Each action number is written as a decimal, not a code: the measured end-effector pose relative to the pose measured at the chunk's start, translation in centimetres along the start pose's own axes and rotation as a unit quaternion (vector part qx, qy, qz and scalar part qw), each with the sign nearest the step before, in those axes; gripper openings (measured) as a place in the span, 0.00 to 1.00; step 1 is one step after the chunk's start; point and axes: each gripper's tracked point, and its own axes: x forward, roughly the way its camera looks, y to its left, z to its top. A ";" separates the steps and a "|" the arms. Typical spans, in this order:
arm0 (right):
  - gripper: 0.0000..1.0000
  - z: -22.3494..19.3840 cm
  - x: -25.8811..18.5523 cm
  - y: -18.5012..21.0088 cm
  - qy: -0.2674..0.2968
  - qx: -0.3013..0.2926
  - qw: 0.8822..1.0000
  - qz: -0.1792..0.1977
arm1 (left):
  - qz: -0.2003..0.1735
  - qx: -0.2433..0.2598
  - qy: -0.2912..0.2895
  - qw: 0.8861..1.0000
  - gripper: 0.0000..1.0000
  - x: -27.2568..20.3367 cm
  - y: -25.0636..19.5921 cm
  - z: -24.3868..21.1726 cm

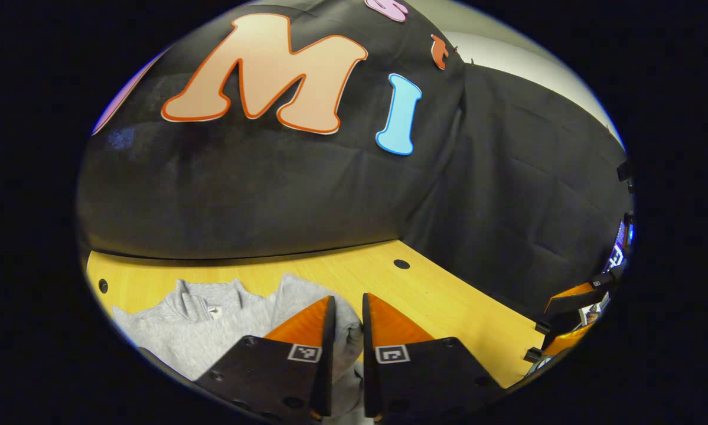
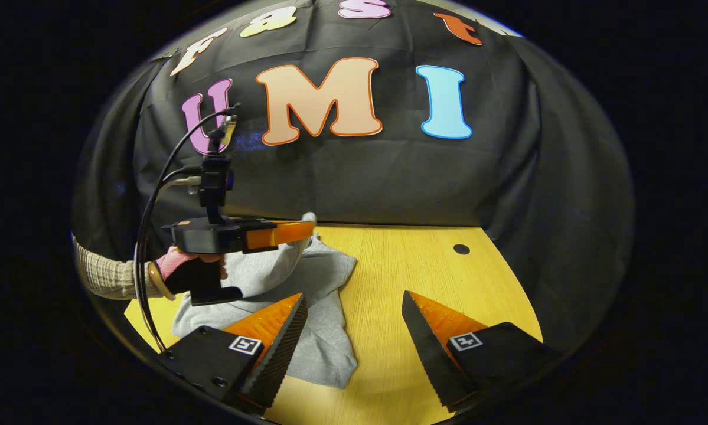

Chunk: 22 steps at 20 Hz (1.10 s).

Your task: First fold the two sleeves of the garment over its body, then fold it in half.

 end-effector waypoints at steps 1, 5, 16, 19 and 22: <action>0.97 -0.4 0.0 0.4 0.002 0.000 1.000 0.004 | -0.008 0.005 0.003 1.000 0.35 0.2 -0.3 -0.3; 0.97 -1.9 0.3 1.8 0.013 -0.008 1.000 0.024 | -0.011 0.041 0.007 0.999 0.94 -1.3 -0.3 0.3; 0.99 -9.4 1.8 4.2 0.083 -0.033 0.992 0.085 | 0.077 0.067 0.016 0.995 0.94 -19.1 4.6 -3.5; 0.99 -12.4 2.2 4.4 0.107 -0.041 0.989 0.092 | 0.113 0.049 0.049 0.991 0.94 -23.6 5.8 -8.2; 0.99 -14.7 3.0 4.8 0.128 -0.054 0.985 0.100 | 0.142 0.010 0.081 0.986 0.94 -27.0 6.3 -13.2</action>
